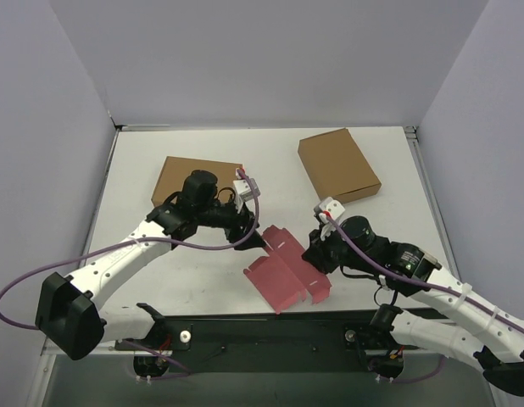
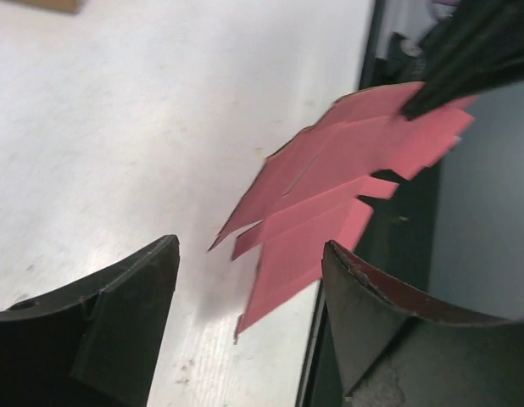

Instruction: Fold the paper box

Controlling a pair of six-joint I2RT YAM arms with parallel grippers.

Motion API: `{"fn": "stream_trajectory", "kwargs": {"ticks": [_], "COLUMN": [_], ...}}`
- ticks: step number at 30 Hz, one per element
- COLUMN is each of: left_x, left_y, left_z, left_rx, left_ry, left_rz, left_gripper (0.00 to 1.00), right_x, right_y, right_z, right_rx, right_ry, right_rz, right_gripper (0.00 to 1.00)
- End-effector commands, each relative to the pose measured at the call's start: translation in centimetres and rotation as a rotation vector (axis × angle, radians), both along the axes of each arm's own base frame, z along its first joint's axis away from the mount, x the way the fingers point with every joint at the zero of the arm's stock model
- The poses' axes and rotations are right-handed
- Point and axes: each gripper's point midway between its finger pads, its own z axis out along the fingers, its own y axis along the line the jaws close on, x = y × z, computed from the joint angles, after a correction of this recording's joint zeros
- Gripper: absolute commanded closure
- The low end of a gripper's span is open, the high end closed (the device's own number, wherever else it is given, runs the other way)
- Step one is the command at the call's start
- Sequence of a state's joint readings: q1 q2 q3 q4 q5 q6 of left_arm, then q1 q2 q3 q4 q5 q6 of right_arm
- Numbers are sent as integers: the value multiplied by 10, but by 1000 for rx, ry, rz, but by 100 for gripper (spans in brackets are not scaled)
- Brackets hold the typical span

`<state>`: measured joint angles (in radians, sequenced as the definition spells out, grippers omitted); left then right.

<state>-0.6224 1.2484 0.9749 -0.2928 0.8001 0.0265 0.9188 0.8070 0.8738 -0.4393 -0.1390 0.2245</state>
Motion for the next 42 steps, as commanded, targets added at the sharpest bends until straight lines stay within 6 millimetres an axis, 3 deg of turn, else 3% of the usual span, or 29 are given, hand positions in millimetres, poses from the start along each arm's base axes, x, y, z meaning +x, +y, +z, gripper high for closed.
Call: {"fn": "stream_trajectory", "kwargs": {"ticks": [1,11,16,27,42], "left_x": [55,47,53,71,43], "left_y": [18,7,4,-8,-35], "left_z": [-12,-38,-50,-86,-106], "left_rx": [151,164,177,208,161], "left_ry": [-87,-8,-3,45,189], "left_rz": [276,192,202,220,101], "left_gripper": [20,16,16,25,29], "right_x": [20,33,34,28,27], "right_y": [-21,-44,-50,-41,-32], "right_z": [-22,-51,-66,-68,-75], "right_rx": [-98,-182,-207,-151,-82], "right_ry": [-12,-4,-16,12,60], "right_rz": [-167,-317,-319,-275,-257], "right_gripper": [100,100,100,100,100]}}
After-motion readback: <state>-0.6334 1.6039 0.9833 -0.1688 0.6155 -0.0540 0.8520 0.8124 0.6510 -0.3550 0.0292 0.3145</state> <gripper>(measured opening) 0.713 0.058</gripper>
